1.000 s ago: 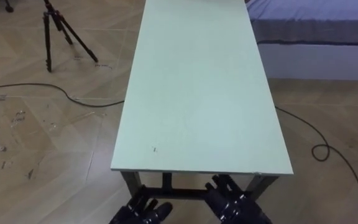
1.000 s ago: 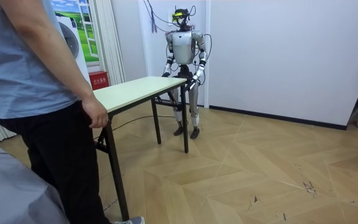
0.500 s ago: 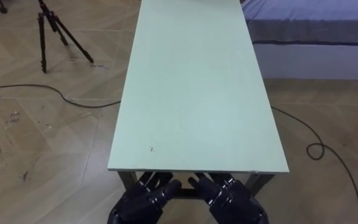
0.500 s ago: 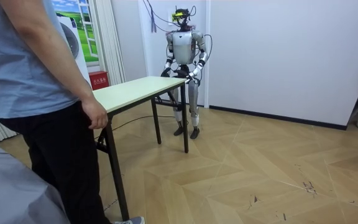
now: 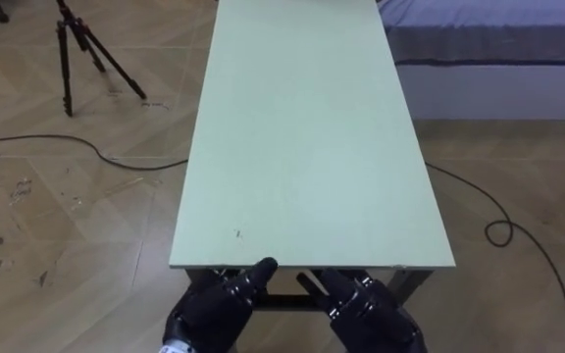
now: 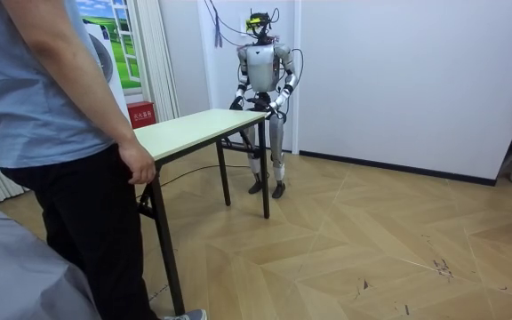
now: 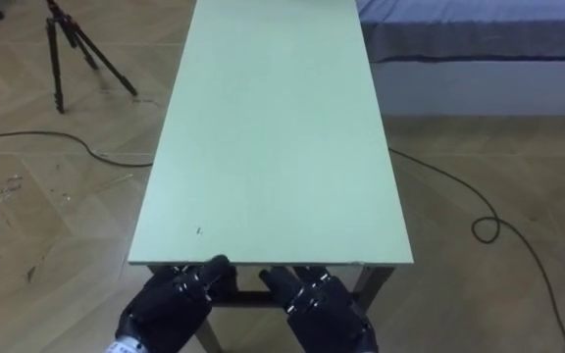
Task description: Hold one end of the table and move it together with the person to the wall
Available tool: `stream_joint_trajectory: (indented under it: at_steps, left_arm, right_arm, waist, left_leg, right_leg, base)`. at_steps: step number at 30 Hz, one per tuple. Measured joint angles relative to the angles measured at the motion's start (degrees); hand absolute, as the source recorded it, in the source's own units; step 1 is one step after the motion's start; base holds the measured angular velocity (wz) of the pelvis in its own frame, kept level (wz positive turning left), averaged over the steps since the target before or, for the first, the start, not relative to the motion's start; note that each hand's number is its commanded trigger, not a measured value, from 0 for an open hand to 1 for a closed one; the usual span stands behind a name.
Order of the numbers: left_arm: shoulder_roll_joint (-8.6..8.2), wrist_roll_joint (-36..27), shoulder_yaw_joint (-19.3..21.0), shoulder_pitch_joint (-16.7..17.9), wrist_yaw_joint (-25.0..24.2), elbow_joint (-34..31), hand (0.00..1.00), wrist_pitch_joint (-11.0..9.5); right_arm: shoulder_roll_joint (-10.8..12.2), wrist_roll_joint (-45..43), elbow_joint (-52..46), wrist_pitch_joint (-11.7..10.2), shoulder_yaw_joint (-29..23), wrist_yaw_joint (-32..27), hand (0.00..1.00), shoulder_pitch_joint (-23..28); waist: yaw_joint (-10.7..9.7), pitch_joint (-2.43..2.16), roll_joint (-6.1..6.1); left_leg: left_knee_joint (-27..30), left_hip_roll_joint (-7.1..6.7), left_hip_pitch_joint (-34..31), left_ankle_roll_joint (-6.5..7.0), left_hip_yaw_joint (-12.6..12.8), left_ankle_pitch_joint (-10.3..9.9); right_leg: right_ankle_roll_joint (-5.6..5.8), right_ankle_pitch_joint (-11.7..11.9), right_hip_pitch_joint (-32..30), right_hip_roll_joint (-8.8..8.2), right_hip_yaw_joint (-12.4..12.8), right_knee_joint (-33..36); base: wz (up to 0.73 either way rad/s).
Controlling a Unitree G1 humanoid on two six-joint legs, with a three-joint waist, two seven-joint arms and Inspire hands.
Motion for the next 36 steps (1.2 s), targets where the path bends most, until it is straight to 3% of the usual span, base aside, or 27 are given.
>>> stream_joint_trajectory:
  at_steps: [4, 9, 18, 26, 36]
  left_arm:
    - [0.01, -2.4, 0.3, -0.1, 1.0, 0.0, 0.0, 0.5]
    - [-0.31, -5.7, 1.5, -0.5, 2.9, 0.0, 0.0, 3.1]
    - [-1.35, -9.0, 2.6, -0.7, 5.1, 0.0, 0.0, 5.5]
    - [-2.37, -9.0, 3.4, -0.8, 6.9, 0.0, 0.0, 5.7]
    - [-2.4, -9.0, 3.7, -0.9, 7.9, 0.0, 0.0, 6.0]
  right_arm:
    - [0.0, 0.1, -0.1, 0.0, 0.0, -0.9, 0.0, 0.0]
    - [0.2, 4.3, -0.3, 1.3, -0.3, -2.8, 0.0, 0.0]
    - [0.5, 10.2, -0.8, 1.4, -2.3, -6.5, 0.0, -0.1]
    - [1.6, 17.6, -1.1, 0.5, -5.2, -10.7, 0.0, -0.8]
    - [2.6, 18.1, -1.3, 0.5, -7.5, -13.3, 0.0, -1.1]
  waist:
    - [0.2, 0.01, 0.09]
    - [0.7, 0.08, 0.39]
    - [1.2, -0.18, 1.26]
    - [1.2, -0.26, 1.27]
    - [0.9, -0.3, 1.35]
  left_leg:
    - [-0.1, 0.05, 0.4, 0.0, 0.1, 0.0]
    - [-0.7, 0.05, 1.7, 0.02, 0.3, 0.0]
    - [-1.5, 0.06, 2.7, -0.16, 0.3, 0.4]
    - [-1.3, 0.06, 3.6, -0.16, 0.3, 0.5]
    - [-1.4, 0.04, 3.6, -0.16, 0.3, 0.5]
  right_leg:
    - [0.0, 0.0, 0.0, 0.03, 0.3, 0.5]
    - [0.0, 0.0, 1.0, 0.08, 0.7, 0.6]
    - [-0.01, 0.0, 1.7, 0.17, 0.6, 0.6]
    - [-0.01, 0.0, 2.3, 0.17, 0.9, 0.5]
    - [-0.03, 0.0, 2.6, 0.28, 0.9, 0.6]
  base:
    - [-0.04]
    - [-0.02]
    - [0.0]
    - [0.0]
    - [0.0]
